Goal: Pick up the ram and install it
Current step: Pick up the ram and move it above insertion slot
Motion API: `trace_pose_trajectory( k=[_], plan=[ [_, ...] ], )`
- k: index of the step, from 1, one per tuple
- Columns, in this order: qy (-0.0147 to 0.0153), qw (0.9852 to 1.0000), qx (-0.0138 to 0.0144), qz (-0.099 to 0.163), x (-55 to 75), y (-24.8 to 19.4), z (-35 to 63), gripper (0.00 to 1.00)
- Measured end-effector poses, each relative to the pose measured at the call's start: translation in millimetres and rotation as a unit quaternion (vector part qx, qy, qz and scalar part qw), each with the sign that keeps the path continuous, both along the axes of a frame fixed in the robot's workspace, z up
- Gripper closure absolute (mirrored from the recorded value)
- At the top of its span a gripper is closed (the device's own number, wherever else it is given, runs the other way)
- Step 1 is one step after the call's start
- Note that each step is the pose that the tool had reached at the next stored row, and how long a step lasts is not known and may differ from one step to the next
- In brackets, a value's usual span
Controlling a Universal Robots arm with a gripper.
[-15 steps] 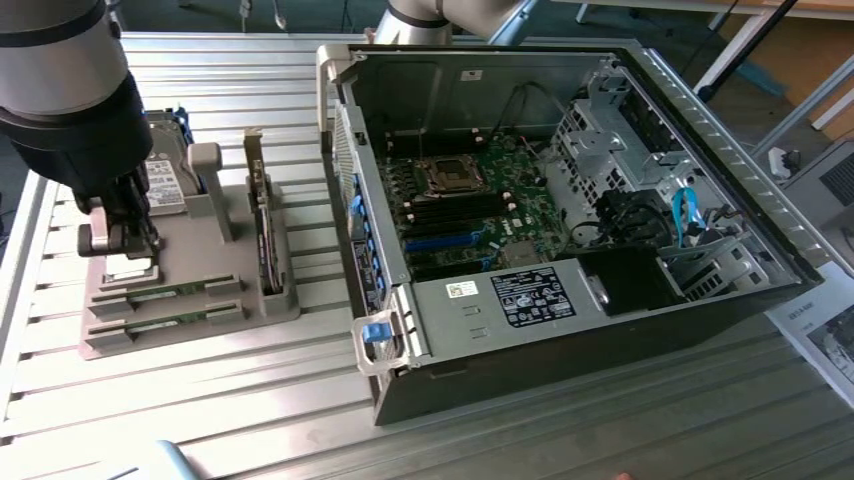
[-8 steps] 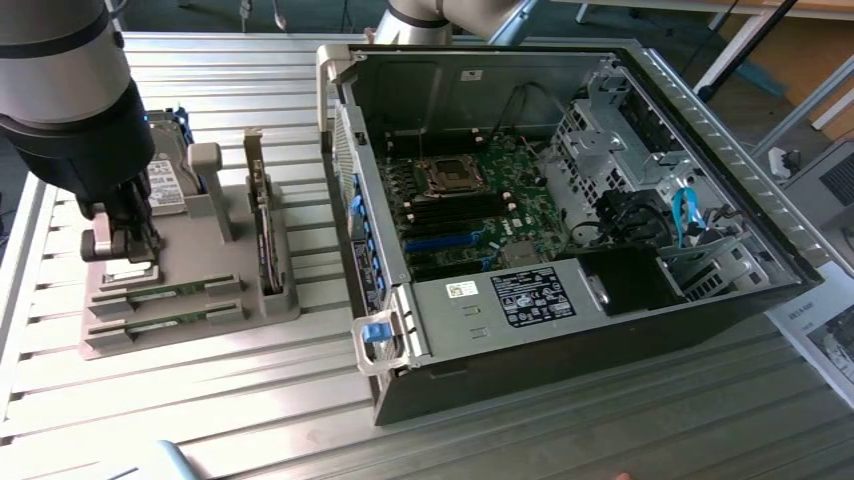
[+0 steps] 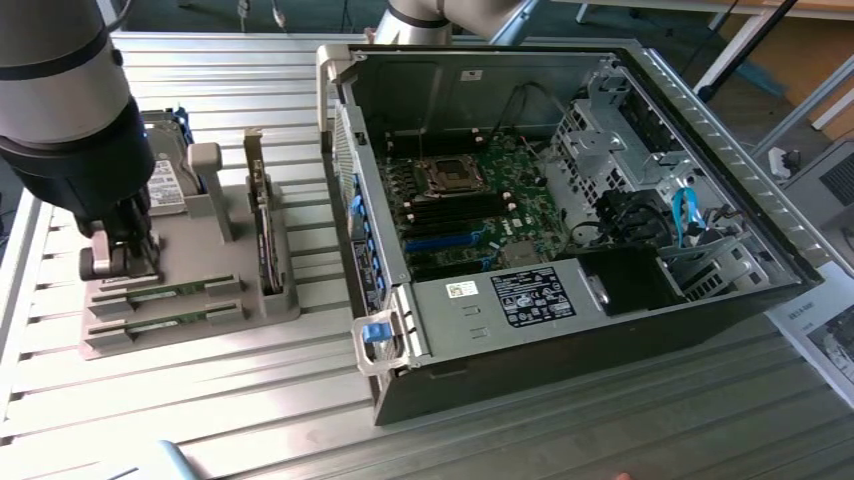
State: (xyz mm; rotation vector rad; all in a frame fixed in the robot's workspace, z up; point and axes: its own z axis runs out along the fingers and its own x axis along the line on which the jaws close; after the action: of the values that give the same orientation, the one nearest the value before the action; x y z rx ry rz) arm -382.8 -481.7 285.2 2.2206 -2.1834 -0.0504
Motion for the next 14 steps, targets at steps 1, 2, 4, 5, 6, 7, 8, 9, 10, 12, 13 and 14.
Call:
trace_pose_trajectory(
  k=[1,2,4,5,6,7,8,9,10,12,13,14],
  plan=[
    [0.0000,1.0000,0.0001,0.000,0.0,-0.9,-1.0,0.76],
    [0.0000,1.0000,0.0001,0.000,0.0,-1.8,-2.0,0.76],
    [0.0000,1.0000,0.0001,0.000,0.0,-5.0,-5.0,0.76],
    [-0.0001,1.0000,0.0001,0.000,0.0,-6.2,-6.2,0.76],
    [0.0000,1.0000,0.0000,0.000,0.0,-7.3,-7.3,0.76],
    [-0.0001,1.0000,0.0001,0.000,0.0,-8.9,-8.9,0.76],
    [0.0000,1.0000,0.0001,0.000,0.0,-9.9,-10.0,0.76],
    [0.0000,1.0000,0.0000,0.000,-0.1,-11.4,-11.8,0.76],
    [0.0000,1.0000,0.0001,0.000,-0.1,-13.0,-14.1,0.76],
    [-0.0001,1.0000,0.0001,0.000,-0.1,-15.4,-17.4,0.76],
    [0.0000,1.0000,0.0001,0.000,-0.1,-17.0,-19.2,0.76],
    [0.0000,1.0000,0.0001,0.000,-0.1,-18.2,-20.6,0.76]
  ],
)
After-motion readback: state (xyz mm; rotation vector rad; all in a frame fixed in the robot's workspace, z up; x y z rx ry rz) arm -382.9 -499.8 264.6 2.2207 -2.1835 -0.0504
